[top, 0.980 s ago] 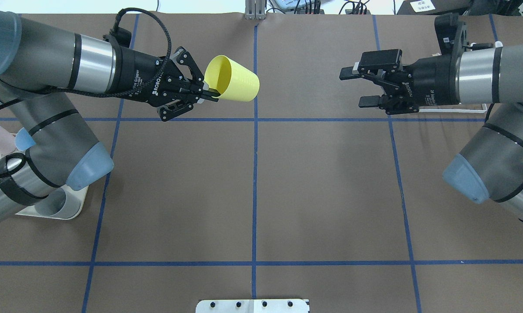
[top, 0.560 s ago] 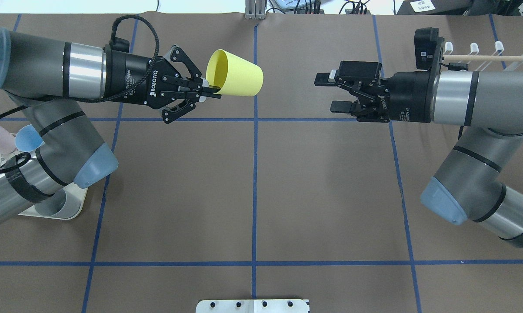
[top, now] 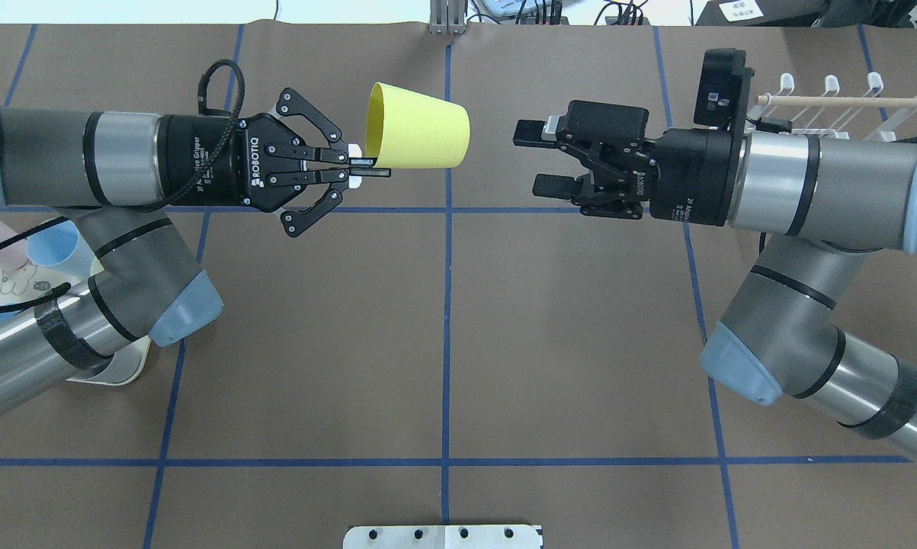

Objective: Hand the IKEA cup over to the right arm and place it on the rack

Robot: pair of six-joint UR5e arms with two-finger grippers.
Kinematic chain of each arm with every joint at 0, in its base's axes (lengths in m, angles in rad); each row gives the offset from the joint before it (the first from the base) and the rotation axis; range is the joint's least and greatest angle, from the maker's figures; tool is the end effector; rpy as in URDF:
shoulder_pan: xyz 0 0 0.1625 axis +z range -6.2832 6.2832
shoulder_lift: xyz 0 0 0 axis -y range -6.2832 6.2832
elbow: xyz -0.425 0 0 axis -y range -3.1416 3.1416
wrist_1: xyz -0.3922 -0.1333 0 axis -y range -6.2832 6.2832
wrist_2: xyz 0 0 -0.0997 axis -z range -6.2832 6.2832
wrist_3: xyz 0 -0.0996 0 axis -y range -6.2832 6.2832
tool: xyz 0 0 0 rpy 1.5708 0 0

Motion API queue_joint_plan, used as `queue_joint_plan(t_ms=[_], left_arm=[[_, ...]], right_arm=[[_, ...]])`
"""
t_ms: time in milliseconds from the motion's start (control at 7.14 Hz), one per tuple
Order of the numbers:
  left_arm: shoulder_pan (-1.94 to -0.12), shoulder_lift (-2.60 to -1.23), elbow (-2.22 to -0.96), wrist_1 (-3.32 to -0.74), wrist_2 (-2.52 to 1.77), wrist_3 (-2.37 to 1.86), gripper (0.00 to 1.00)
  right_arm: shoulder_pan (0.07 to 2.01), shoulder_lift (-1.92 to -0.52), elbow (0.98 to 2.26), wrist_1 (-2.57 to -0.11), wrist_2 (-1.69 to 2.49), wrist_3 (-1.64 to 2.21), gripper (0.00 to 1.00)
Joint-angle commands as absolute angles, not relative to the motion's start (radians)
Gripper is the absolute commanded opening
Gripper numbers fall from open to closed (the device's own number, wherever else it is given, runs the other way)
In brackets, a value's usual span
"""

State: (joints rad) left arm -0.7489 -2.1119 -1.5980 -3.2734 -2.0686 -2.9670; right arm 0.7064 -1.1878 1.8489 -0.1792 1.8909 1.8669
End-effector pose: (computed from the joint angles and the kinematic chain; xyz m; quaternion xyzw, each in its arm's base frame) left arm 0.3460 -0.4387 0.1831 -0.3780 0.8001 -0.2523 0.3915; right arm -0.3187 -0.4060 0.1837 0.0912 -0.8436 0.1261 0.5139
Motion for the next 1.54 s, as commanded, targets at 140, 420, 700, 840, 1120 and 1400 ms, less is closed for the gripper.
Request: queue_joint_plan(t_ms=[140, 420, 700, 840, 1120, 1400], left_arm=[[-0.695, -2.112, -1.589, -3.391, -1.976, -3.097, 0.0], [-0.675, -2.111, -1.591, -3.434, -1.942, -3.103, 0.0], [-0.661, -2.111, -1.592, -3.444, -1.933, -3.103, 0.0], [-0.652, -2.103, -1.589, -3.468, -1.931, -3.102, 0.0], [-0.649, -2.102, -1.591, -3.476, -1.931, -3.102, 0.0], [-0.646, -2.103, -1.591, -3.478, -1.922, -3.102, 0.0]], right_arm=[[0.644, -1.149, 1.844, -0.127, 1.809, 1.868, 0.97], [0.632, -1.128, 1.829, -0.127, 1.787, 1.868, 0.97], [0.632, -1.114, 1.824, -0.127, 1.783, 1.868, 0.97], [0.632, -1.109, 1.822, -0.127, 1.769, 1.868, 0.97], [0.63, -1.109, 1.821, -0.127, 1.769, 1.868, 0.97], [0.63, -1.109, 1.821, -0.127, 1.767, 1.868, 0.97]])
